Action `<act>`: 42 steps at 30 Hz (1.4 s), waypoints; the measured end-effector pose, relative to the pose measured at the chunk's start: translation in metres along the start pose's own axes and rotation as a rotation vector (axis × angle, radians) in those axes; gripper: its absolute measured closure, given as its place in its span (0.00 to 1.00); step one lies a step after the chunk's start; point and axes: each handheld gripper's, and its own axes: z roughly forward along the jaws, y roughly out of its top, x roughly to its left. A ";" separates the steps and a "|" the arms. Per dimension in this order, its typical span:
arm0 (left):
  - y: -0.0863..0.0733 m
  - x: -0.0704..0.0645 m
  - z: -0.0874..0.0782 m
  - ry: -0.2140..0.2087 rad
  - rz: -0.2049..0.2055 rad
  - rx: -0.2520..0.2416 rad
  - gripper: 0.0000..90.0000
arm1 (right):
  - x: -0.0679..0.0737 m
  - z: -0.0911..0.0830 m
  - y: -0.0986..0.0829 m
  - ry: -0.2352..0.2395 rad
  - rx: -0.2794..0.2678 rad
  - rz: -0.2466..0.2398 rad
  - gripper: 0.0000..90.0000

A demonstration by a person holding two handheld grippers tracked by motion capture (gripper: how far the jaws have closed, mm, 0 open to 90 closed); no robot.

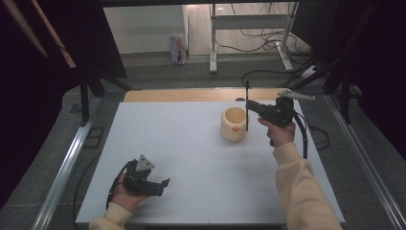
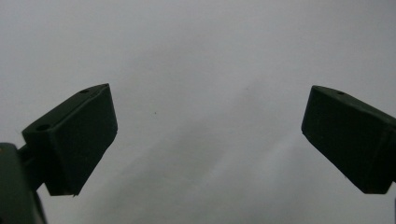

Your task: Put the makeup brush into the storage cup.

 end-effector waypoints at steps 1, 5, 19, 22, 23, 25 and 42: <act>0.000 0.000 0.000 0.000 0.000 0.000 0.05 | 0.000 0.001 0.001 -0.002 -0.004 0.001 0.95; 0.000 0.000 0.000 -0.001 0.001 0.001 0.05 | -0.001 0.002 0.004 -0.003 -0.005 0.007 0.95; 0.000 0.000 0.000 0.001 0.001 0.000 0.05 | -0.004 0.012 0.016 -0.026 -0.002 -0.003 0.95; 0.000 0.000 0.000 0.002 0.002 0.000 0.05 | -0.007 0.015 0.018 -0.036 -0.002 -0.004 0.95; 0.000 0.000 0.000 0.002 0.002 0.000 0.05 | -0.007 0.015 0.020 -0.040 -0.001 -0.003 0.95; 0.000 0.000 0.000 0.004 0.005 0.002 0.05 | -0.009 0.016 0.022 -0.044 -0.008 -0.007 0.95; 0.000 0.000 0.000 0.007 0.009 0.004 0.05 | -0.025 0.042 0.026 -0.084 -0.022 0.022 0.95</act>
